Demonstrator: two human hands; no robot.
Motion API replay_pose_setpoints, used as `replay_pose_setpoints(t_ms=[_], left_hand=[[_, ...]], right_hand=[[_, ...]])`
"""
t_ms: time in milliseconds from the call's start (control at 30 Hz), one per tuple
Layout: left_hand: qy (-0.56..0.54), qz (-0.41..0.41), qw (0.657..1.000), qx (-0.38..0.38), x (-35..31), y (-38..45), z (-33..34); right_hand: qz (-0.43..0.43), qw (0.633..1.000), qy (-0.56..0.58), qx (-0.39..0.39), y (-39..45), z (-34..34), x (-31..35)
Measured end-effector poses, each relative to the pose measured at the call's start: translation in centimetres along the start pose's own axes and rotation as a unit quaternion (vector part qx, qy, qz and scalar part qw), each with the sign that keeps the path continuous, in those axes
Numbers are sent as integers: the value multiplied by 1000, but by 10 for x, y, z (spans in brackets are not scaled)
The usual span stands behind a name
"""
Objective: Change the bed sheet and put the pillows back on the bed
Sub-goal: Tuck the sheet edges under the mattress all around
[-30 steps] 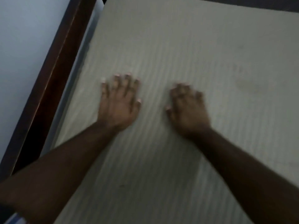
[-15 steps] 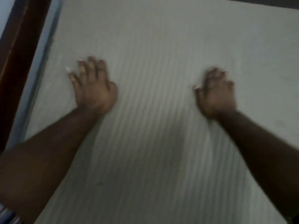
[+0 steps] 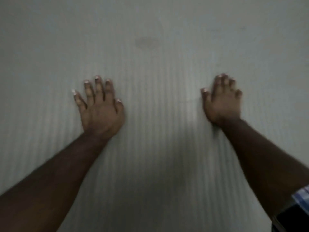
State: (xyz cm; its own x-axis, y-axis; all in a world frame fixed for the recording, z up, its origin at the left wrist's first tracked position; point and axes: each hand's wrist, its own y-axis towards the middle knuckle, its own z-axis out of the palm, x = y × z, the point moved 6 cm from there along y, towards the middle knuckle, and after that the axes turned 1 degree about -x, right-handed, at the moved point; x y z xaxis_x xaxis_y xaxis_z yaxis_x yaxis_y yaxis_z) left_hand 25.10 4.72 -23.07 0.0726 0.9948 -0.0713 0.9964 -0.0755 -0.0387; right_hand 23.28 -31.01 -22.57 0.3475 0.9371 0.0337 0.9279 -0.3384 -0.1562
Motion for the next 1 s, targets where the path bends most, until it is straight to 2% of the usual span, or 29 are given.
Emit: replay_pose_setpoints(t_ms=[67, 133, 200, 300, 400, 467, 500, 533, 600, 667, 733, 833, 933, 1000], left_hand=[[-7, 80, 997, -18, -64, -23, -5], [-37, 134, 990, 18, -119, -55, 2], [-31, 144, 988, 52, -131, -74, 19], [-2, 146, 988, 58, -111, -72, 33], [10, 125, 990, 57, -105, -69, 29], [11, 97, 993, 59, -116, -73, 22], [2, 86, 995, 58, -129, -79, 18], [-13, 87, 995, 57, -149, -90, 14], [-41, 119, 989, 72, -204, -126, 10], [-48, 150, 983, 96, -249, -167, 17], [-26, 159, 981, 112, -256, -188, 28], [8, 151, 983, 100, -239, -182, 33], [9, 98, 989, 110, -235, -174, 31], [3, 61, 993, 106, -251, -179, 28]], right_hand=[[-115, 993, 22, -11, -33, 4, 45], [-240, 970, 22, 28, -87, 21, 86], [-272, 961, 25, 42, -118, 29, 79], [-213, 976, -18, 27, -95, 35, -15], [-33, 999, -39, 8, -63, 22, -149], [86, 996, -13, 20, -58, 8, -197], [96, 995, 1, 19, -62, 6, -196], [66, 998, 13, 13, -70, 5, -177], [-71, 997, 33, 17, -108, 12, -115], [-190, 980, 28, 48, -164, 29, -70], [-219, 974, 23, 55, -185, 35, -81], [-149, 987, -5, 53, -156, 33, -177], [-15, 998, -22, 56, -119, 19, -290], [72, 997, 3, 35, -107, 5, -320]])
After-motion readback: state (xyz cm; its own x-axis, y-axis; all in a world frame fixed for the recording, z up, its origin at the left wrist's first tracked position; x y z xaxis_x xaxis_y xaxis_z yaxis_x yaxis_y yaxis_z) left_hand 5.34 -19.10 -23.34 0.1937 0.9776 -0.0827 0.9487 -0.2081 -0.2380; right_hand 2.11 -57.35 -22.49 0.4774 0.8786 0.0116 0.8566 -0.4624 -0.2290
